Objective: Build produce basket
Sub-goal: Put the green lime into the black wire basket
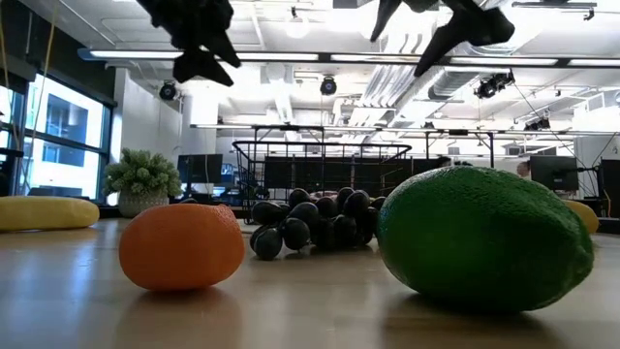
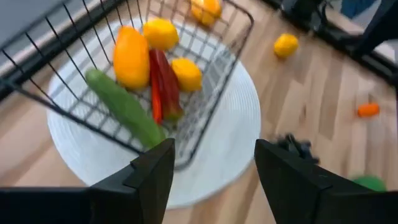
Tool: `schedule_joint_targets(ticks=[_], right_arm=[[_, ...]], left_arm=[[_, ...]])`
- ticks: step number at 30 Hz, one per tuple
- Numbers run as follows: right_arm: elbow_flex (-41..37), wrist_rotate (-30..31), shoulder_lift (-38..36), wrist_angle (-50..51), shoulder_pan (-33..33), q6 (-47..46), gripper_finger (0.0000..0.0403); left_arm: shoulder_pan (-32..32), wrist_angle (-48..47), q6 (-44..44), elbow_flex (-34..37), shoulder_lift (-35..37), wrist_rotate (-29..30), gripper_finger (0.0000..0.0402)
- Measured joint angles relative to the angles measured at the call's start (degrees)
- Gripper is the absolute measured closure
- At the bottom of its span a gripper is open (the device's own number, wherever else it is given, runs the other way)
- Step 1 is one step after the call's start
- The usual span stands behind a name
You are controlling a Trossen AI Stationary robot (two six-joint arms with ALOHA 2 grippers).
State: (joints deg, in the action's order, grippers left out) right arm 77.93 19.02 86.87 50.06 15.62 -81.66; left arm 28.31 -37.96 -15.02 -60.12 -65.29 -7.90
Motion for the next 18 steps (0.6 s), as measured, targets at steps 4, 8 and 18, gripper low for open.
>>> schedule_joint_targets(ticks=[4, 8, 18], right_arm=[[0.0, -0.4, 1.5, -3.6, 2.9, -3.2, 0.0119], [0.0, -2.0, 4.4, -9.7, 5.6, -4.3, 0.0119], [0.0, -5.9, 11.3, -16.0, 11.1, -11.2, 0.0119]], left_arm=[[-2.6, -4.4, -1.4, 0.0, 1.3, 0.0, 0.0192], [-5.8, -8.0, -3.9, 0.0, 2.3, 0.0, 0.0192], [-14.2, -14.1, -8.5, 0.0, 3.3, 0.2, 0.0192]])
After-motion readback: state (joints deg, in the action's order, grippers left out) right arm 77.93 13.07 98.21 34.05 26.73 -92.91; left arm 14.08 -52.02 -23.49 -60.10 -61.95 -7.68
